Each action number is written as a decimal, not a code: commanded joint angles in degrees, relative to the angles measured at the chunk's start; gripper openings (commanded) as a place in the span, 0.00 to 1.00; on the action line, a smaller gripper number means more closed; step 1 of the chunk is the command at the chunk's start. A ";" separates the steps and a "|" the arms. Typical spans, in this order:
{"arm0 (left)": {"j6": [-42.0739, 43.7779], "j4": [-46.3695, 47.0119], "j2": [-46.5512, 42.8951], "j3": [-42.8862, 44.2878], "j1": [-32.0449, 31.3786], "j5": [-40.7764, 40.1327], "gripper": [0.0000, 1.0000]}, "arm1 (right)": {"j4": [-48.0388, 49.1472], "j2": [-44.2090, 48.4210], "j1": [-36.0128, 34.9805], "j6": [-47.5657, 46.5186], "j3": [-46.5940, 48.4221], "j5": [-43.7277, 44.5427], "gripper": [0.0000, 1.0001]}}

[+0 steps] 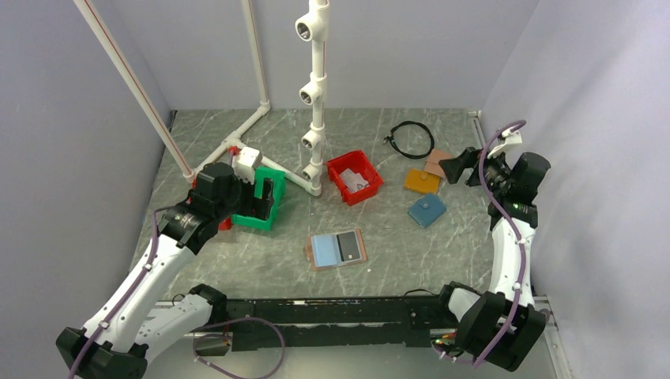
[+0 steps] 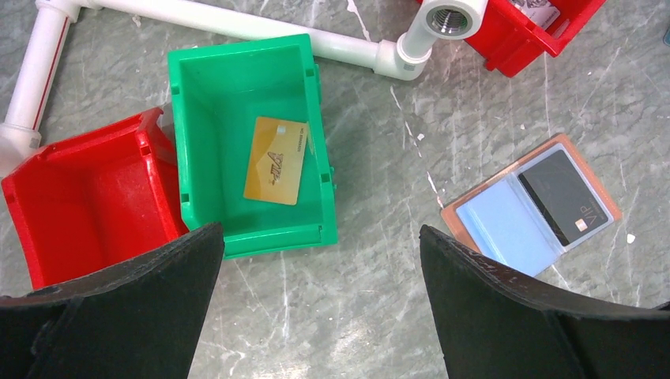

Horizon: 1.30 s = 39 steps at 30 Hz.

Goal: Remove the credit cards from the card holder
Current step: Reset both arms

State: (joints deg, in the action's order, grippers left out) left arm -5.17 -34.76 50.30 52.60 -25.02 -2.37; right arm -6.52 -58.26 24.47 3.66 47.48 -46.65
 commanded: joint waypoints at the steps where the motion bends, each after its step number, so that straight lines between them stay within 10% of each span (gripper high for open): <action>1: 0.36 1.63 -1.17 -0.24 0.51 1.14 1.00 | 5.12 1.00 0.57 5.09 -0.43 3.88 1.00; 39: 0.25 1.80 -0.95 -0.43 2.58 1.84 1.00 | 3.96 -2.12 5.99 4.31 0.97 -7.56 1.00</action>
State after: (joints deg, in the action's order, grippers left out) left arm -5.19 -34.76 50.30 52.36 -22.90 -1.37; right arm -4.25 -60.34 29.56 7.77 47.05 -51.90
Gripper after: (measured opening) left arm 0.995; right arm 0.994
